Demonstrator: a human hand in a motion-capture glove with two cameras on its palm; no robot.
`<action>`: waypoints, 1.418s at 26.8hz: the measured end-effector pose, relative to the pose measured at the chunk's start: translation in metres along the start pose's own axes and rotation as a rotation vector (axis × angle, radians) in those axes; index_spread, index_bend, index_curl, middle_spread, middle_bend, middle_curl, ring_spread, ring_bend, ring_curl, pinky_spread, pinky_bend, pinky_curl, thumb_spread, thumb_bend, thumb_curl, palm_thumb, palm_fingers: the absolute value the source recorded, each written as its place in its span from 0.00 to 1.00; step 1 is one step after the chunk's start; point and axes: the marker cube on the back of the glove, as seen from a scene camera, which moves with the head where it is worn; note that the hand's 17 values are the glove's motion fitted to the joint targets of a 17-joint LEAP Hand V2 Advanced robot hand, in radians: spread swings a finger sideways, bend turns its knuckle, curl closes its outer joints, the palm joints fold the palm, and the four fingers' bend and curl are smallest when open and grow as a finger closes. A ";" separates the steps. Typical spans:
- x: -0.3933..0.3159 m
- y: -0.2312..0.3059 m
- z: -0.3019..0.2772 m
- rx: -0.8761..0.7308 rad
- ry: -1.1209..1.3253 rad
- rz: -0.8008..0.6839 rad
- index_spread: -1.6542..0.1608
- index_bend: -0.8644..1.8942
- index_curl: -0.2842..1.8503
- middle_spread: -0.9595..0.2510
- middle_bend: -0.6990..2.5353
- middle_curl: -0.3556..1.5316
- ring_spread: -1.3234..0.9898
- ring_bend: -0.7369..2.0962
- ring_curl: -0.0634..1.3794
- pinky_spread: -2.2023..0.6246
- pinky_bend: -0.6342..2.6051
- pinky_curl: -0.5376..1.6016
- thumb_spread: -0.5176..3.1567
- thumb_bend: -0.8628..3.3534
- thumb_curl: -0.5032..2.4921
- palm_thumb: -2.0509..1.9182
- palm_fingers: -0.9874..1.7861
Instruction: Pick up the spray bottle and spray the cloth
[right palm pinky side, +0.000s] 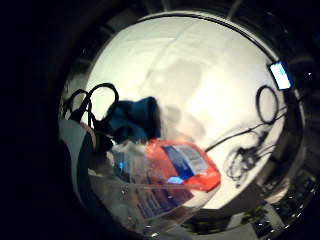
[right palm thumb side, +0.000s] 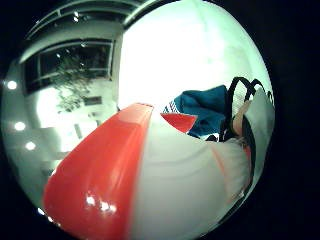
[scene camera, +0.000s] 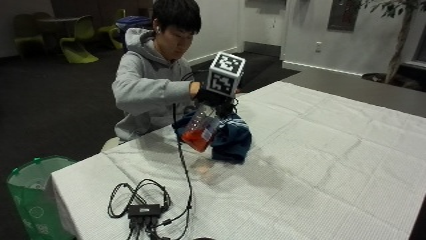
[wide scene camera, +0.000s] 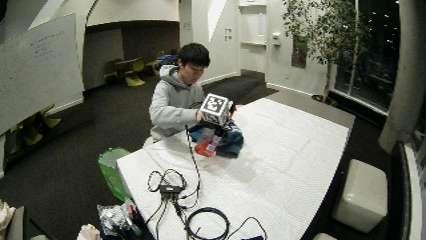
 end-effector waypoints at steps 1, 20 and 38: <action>-0.012 0.002 -0.003 -0.047 0.071 -0.016 0.81 0.48 0.34 0.69 0.40 0.43 0.50 0.48 0.32 0.72 0.29 0.40 0.21 0.21 0.36 0.76 0.85; -0.055 -0.003 0.081 -0.453 0.707 -0.013 0.82 0.48 0.37 0.69 0.40 0.44 0.50 0.47 0.34 0.71 0.29 0.42 0.17 0.20 0.39 0.77 0.85; -0.104 0.007 0.042 -0.286 0.664 -0.054 0.82 0.48 0.38 0.69 0.40 0.44 0.50 0.47 0.34 0.71 0.29 0.42 0.16 0.20 0.40 0.77 0.85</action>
